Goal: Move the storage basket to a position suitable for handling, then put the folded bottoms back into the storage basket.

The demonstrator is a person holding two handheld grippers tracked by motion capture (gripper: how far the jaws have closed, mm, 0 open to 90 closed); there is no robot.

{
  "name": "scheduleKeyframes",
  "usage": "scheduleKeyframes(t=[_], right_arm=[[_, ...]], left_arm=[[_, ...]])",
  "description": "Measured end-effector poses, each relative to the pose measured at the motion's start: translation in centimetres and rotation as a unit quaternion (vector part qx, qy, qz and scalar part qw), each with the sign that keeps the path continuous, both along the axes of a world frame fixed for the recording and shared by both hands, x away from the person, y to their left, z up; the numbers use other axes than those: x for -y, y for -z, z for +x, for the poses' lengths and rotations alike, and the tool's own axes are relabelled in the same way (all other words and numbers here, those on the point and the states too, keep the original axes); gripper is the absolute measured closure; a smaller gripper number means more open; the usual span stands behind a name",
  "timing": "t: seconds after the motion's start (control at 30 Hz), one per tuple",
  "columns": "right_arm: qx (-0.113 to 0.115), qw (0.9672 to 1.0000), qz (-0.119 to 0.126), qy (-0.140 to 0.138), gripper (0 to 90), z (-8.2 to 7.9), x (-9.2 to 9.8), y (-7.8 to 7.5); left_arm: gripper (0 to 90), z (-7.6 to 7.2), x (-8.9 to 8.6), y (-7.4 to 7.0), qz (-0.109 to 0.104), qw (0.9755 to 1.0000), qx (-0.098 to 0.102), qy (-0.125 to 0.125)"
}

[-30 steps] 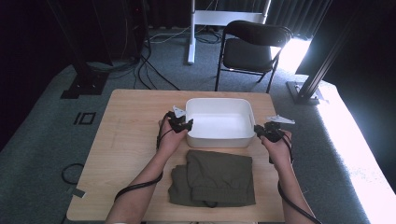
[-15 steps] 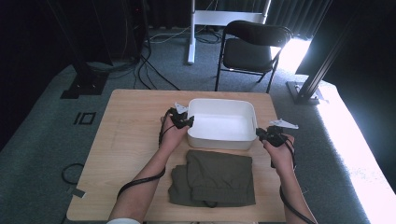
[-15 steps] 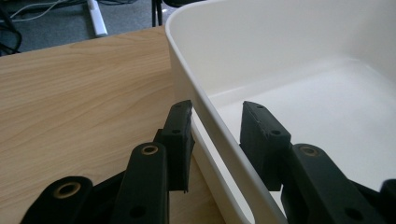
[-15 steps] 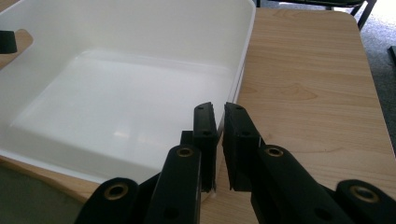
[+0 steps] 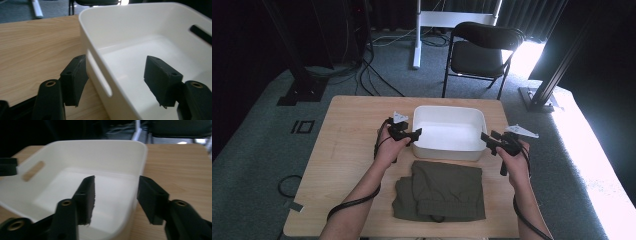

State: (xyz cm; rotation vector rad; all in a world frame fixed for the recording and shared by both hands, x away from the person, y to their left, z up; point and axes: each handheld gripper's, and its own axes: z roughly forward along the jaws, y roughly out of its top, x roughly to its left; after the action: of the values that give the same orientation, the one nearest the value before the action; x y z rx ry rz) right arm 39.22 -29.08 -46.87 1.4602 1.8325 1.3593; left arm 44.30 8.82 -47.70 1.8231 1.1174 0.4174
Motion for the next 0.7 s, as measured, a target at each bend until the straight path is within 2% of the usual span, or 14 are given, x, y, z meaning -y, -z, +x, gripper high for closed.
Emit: scheduleKeyframes(t=[0.07,0.1,0.13,0.17,0.2,0.27,0.3,0.33,0.37,0.4,0.47,0.5,0.6,0.7], right_arm=[[0.0,0.9994,0.015,-0.032,36.4,0.0,-0.3,-0.1],[0.0,0.9994,0.015,-0.032,36.4,0.0,-0.3,-0.1],[-0.01,0.9984,0.033,-0.046,30.8,-0.1,-0.6,0.0],[-0.01,0.9984,0.033,-0.046,30.8,-0.1,-0.6,0.0],[-0.008,0.9979,0.048,-0.043,29.8,-0.1,-0.9,0.2],[-0.018,0.9968,0.055,-0.056,30.4,0.0,-0.9,0.3],[-0.012,0.9969,0.036,-0.069,30.8,0.2,-1.1,0.5],[-0.017,0.9974,0.034,-0.062,28.6,0.2,-1.1,0.6],[-0.017,0.9974,0.034,-0.062,28.6,0.2,-1.1,0.6],[-0.036,0.9964,0.049,-0.058,20.2,0.2,-1.3,0.7],[-0.018,0.9975,0.024,-0.065,23.9,-0.1,-1.4,0.6],[-0.012,0.9977,0.005,-0.067,23.0,-0.2,-1.4,0.5],[0.016,0.9968,-0.023,-0.075,20.4,-0.6,-1.6,0.4],[0.032,0.9963,-0.027,-0.075,20.1,-1.1,-1.6,0.3]], left_arm=[[26.1,-0.3,0.0,-0.3,-0.015,0.9998,0.005,0.007],[26.1,-0.5,-0.1,-0.4,-0.013,0.9998,0.011,0.011],[17.4,-0.6,0.0,-0.5,-0.006,0.9997,0.017,0.017],[17.4,-0.8,0.1,-0.6,0.0,0.9995,0.026,0.02],[16.4,-1.0,0.1,-0.7,0.004,0.9992,0.033,0.022],[16.0,-1.6,0.3,-0.7,-0.001,0.9988,0.033,0.036],[15.9,-1.7,0.3,-0.7,0.001,0.9988,0.031,0.038],[16.0,-1.9,0.4,-0.7,-0.001,0.9988,0.03,0.04],[16.0,-1.9,0.4,-0.7,-0.001,0.9988,0.03,0.04],[15.9,-2.2,0.4,-0.8,-0.004,0.9989,0.028,0.038],[15.9,-2.6,0.5,-0.8,-0.008,0.9987,0.026,0.043],[16.0,-2.8,0.5,-0.8,-0.007,0.9986,0.026,0.046],[16.0,-3.4,0.6,-0.8,-0.006,0.9983,0.022,0.053],[15.9,-3.9,0.7,-0.7,-0.002,0.9977,0.02,0.064]])
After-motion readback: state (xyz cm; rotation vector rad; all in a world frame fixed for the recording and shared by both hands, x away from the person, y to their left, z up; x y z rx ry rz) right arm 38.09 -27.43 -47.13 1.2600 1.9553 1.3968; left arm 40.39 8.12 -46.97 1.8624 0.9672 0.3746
